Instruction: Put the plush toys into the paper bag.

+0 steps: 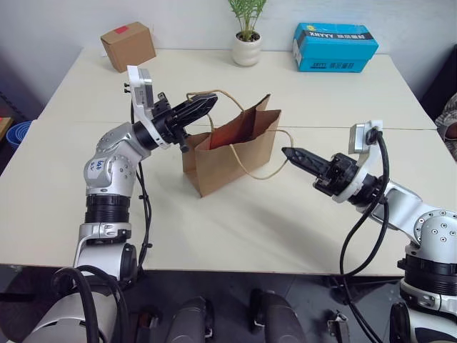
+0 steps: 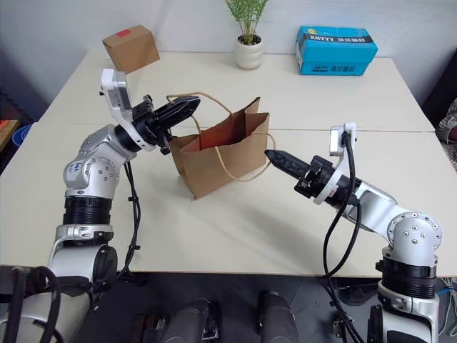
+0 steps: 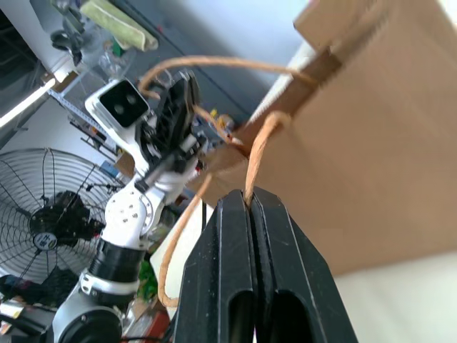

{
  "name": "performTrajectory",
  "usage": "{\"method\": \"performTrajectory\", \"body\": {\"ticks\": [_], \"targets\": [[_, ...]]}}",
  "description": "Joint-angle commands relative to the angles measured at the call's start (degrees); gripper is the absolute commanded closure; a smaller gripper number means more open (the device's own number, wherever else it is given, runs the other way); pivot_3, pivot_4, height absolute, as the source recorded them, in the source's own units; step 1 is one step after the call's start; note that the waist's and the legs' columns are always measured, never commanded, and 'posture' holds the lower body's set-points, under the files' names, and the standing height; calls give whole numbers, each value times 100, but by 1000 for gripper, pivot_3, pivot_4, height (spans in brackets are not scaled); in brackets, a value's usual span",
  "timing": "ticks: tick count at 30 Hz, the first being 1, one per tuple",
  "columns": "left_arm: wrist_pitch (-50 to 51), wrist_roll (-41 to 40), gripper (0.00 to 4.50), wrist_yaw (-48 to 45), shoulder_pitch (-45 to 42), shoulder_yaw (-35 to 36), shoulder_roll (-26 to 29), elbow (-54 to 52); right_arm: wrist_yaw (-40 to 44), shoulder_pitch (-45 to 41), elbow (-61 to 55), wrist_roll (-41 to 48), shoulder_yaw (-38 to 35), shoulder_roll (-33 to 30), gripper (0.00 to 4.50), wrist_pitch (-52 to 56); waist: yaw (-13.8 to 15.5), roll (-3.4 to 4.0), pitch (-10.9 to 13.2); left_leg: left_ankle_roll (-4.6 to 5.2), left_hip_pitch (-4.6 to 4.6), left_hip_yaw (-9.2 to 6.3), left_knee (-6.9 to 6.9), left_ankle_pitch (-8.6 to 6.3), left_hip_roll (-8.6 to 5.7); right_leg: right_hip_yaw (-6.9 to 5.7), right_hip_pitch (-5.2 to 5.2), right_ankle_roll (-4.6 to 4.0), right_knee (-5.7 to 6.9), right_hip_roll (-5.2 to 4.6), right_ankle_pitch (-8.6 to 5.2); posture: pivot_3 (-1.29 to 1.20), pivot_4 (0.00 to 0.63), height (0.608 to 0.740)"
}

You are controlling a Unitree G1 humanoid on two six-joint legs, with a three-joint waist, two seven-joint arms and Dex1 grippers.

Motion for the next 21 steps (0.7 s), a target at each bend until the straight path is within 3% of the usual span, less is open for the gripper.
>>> {"method": "performTrajectory", "body": {"ticks": [1,7,10,13,16,21], "targets": [[14,71,3557,-33,-23,13,167,-149,97,-140,-185,416,-151,19,4078,-174,0,0,0,0,0,0,0,0,0,0,0,0,0,0,0,0,150,740],[-9,196,1738,-328,-17,-8,573,-127,762,-147,-465,1,-5,-338,2182,-67,0,0,0,1,-1,-1,0,-1,0,3,0,0,-1,-1,0,0,150,740],[36,441,783,-801,40,-103,1212,109,1512,-17,-714,-778,-253,-616,1143,-552,-1,0,0,2,-2,0,0,-1,-1,0,-2,0,-1,1,0,0,150,740],[-89,602,0,-887,99,-118,1501,308,1852,164,-753,-1508,-399,-751,178,-1055,-1,0,0,2,1,4,-3,-3,1,-6,-2,0,-3,3,0,0,150,740],[36,598,0,-802,348,29,1665,333,2673,653,-851,-2728,-399,-999,79,-1948,34,-1,0,4,1,1,-2,-4,-1,-5,2,0,-4,-1,0,0,150,740],[598,113,0,-555,1537,261,1583,-1212,4468,1903,-1028,-4664,-122,-1459,79,-3777,32,-5,2,11,-3,6,-2,-11,-3,-1,0,2,-9,-2,0,0,150,740]]}}
